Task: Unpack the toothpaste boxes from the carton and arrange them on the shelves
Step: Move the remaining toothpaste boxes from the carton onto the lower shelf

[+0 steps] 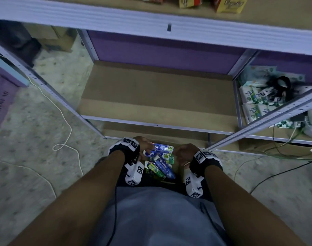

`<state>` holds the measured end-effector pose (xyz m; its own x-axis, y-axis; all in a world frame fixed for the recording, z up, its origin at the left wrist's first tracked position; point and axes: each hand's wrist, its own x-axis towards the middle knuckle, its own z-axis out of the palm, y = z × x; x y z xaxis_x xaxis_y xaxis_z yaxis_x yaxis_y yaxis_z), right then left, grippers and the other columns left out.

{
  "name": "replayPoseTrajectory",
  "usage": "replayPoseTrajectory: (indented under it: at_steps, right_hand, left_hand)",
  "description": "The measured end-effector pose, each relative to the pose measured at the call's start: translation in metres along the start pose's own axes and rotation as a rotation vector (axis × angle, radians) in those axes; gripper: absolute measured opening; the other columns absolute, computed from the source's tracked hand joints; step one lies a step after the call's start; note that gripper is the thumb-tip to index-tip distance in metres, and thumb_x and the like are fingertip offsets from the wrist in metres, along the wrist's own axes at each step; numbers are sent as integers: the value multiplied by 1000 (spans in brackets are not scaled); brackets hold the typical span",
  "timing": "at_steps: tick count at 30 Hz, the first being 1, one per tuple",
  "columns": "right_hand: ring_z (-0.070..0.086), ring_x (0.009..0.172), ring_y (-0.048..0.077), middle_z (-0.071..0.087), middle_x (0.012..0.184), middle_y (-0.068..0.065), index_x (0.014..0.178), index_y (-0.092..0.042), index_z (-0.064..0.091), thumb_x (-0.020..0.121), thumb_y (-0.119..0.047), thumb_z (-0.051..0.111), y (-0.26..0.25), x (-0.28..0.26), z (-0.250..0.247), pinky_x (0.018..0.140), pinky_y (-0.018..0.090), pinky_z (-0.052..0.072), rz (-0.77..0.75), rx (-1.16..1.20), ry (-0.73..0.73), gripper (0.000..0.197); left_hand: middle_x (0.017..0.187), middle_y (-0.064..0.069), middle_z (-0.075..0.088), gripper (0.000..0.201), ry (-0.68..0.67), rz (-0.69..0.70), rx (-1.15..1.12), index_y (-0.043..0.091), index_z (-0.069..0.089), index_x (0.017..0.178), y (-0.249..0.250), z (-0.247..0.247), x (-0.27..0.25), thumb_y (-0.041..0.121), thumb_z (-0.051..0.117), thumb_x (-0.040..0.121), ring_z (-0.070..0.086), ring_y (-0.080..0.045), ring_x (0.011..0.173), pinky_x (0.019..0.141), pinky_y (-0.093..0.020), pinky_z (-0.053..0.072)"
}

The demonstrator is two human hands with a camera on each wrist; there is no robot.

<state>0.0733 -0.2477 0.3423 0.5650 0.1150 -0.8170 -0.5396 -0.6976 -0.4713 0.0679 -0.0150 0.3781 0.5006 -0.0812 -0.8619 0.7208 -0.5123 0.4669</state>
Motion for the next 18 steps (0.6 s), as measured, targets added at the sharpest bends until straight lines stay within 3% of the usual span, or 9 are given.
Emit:
replayPoseTrajectory:
  at_steps: [4, 7, 9, 11, 14, 18]
  right_hand:
    - [67, 48, 15, 72, 61, 2, 85, -6, 70, 96, -18, 63, 12, 50, 2, 42, 22, 50, 8, 253, -85, 18]
    - [62, 39, 15, 69, 56, 6, 80, -3, 68, 96, -15, 62, 25, 86, 5, 37, 21, 47, 31, 325, -77, 21]
    - [58, 36, 15, 67, 58, 9, 76, -3, 66, 97, -12, 60, 35, 111, 13, 36, 20, 44, 45, 326, -80, 23]
    - [56, 34, 13, 63, 66, 10, 74, -7, 65, 97, -12, 60, 44, 135, 19, 35, 18, 41, 73, 287, -59, 24]
    - [57, 33, 11, 62, 69, 9, 80, -7, 65, 96, -13, 62, 58, 170, 30, 36, 16, 42, 61, 203, -26, 17]
    - [55, 38, 12, 66, 78, 13, 84, -8, 69, 95, -15, 62, 85, 219, 43, 41, 18, 41, 16, 155, 4, 15]
  left_hand:
    - [102, -5, 72, 24, 19, -5, 14, 17, 66, 109, -16, 2, 50, 35, 63, 94, 69, -22, 75, 50, -26, 52]
    - [94, -3, 73, 20, 35, 3, -5, 18, 68, 102, -30, 5, 92, 34, 66, 91, 69, -24, 76, 47, -25, 53]
    - [94, -5, 74, 18, 35, 11, -16, 18, 69, 99, -41, 10, 122, 34, 68, 90, 70, -24, 78, 52, -27, 56]
    - [94, -5, 74, 21, 31, 22, -20, 17, 68, 101, -52, 16, 153, 35, 69, 89, 70, -24, 78, 62, -31, 59]
    - [95, -3, 74, 27, 46, 18, -51, 18, 67, 106, -67, 27, 196, 38, 69, 88, 68, -22, 74, 57, -27, 56]
    - [103, -3, 71, 31, 40, 31, -51, 17, 64, 116, -88, 43, 248, 37, 66, 92, 69, -25, 85, 63, -29, 55]
